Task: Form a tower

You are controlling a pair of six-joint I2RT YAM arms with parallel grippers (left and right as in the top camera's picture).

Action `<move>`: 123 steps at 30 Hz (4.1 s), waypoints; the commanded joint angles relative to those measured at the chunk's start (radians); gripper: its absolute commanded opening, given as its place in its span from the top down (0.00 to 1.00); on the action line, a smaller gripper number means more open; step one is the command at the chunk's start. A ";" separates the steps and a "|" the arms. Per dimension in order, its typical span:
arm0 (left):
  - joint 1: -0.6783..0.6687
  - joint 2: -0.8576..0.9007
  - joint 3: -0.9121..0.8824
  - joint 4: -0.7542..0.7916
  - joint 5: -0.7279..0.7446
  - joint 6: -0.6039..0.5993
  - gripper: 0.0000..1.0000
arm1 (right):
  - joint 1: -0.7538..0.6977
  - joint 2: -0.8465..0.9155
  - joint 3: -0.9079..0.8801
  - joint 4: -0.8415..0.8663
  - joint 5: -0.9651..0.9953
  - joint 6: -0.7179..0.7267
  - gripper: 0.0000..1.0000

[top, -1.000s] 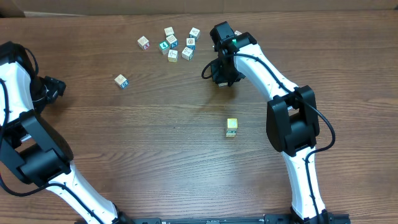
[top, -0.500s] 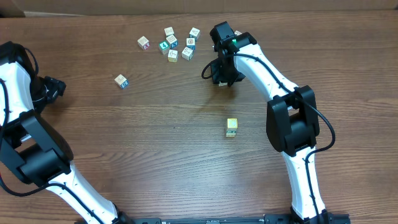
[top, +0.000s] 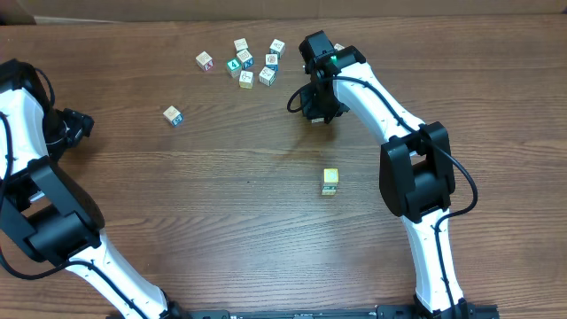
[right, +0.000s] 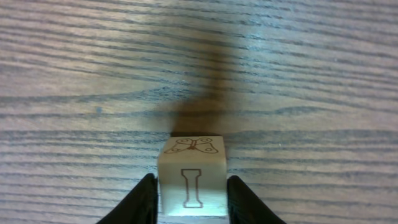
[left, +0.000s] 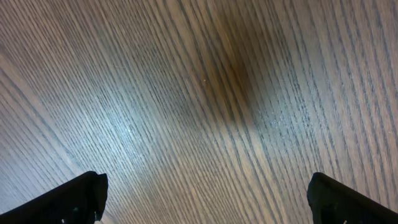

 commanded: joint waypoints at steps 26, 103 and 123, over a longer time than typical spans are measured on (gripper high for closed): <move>-0.013 0.007 0.015 0.002 -0.009 0.019 0.01 | -0.002 -0.001 0.025 0.010 -0.002 -0.004 0.56; -0.013 0.007 0.015 0.002 -0.009 0.019 0.00 | -0.003 -0.468 0.069 -0.374 -0.020 0.163 0.80; -0.013 0.007 0.015 0.002 -0.009 0.019 0.00 | -0.003 -0.525 0.059 -0.591 -0.058 0.192 0.87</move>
